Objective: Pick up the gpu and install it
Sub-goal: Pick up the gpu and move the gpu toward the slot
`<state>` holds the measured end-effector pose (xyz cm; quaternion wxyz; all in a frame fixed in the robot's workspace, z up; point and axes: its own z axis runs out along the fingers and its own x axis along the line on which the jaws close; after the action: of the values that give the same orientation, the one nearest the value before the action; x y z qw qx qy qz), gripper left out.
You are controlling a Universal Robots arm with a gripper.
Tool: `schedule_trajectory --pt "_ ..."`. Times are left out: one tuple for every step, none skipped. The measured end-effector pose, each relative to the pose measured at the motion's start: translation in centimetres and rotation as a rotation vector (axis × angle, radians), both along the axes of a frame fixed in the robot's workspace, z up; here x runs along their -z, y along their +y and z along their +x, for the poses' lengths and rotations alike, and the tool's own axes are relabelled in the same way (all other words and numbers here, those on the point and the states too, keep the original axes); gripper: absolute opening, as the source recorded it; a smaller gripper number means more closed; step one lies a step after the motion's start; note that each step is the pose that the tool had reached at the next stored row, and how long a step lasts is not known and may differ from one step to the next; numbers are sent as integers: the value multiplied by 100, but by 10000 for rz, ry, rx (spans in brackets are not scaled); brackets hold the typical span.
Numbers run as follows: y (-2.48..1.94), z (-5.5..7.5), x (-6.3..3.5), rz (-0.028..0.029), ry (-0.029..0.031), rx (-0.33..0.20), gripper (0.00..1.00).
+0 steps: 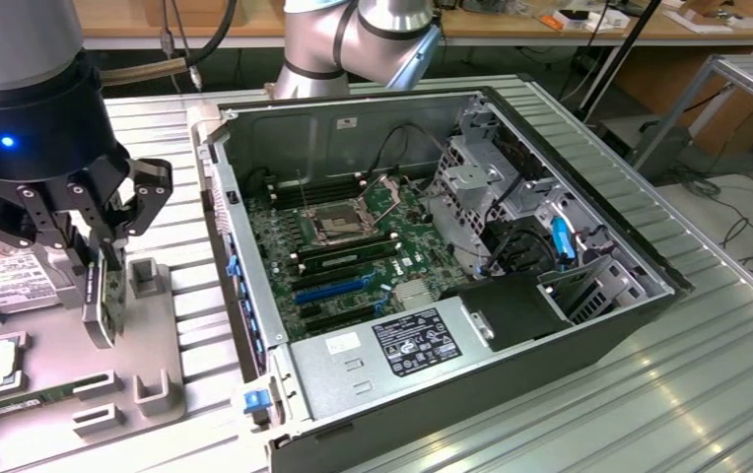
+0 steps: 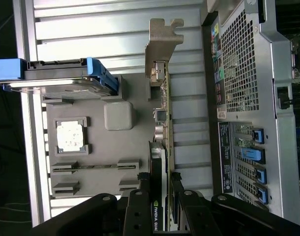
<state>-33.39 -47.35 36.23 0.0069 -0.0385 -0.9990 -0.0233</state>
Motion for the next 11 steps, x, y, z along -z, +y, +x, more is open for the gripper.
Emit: schedule_trajectory --pt "0 0 0 0 0 0 27" --pt "0 0 0 0 0 0 27" --pt "0 0 0 0 0 0 27" --pt "0 0 0 0 0 0 27" --pt "0 0 0 0 0 0 27" --pt "0 0 0 0 0 0 27" --pt "0 0 0 0 0 0 27" --pt "0 0 0 0 0 0 27" --pt "0 0 0 0 0 0 27" --pt "0 0 0 0 0 0 27" --pt "0 0 0 -1 1 0 27"
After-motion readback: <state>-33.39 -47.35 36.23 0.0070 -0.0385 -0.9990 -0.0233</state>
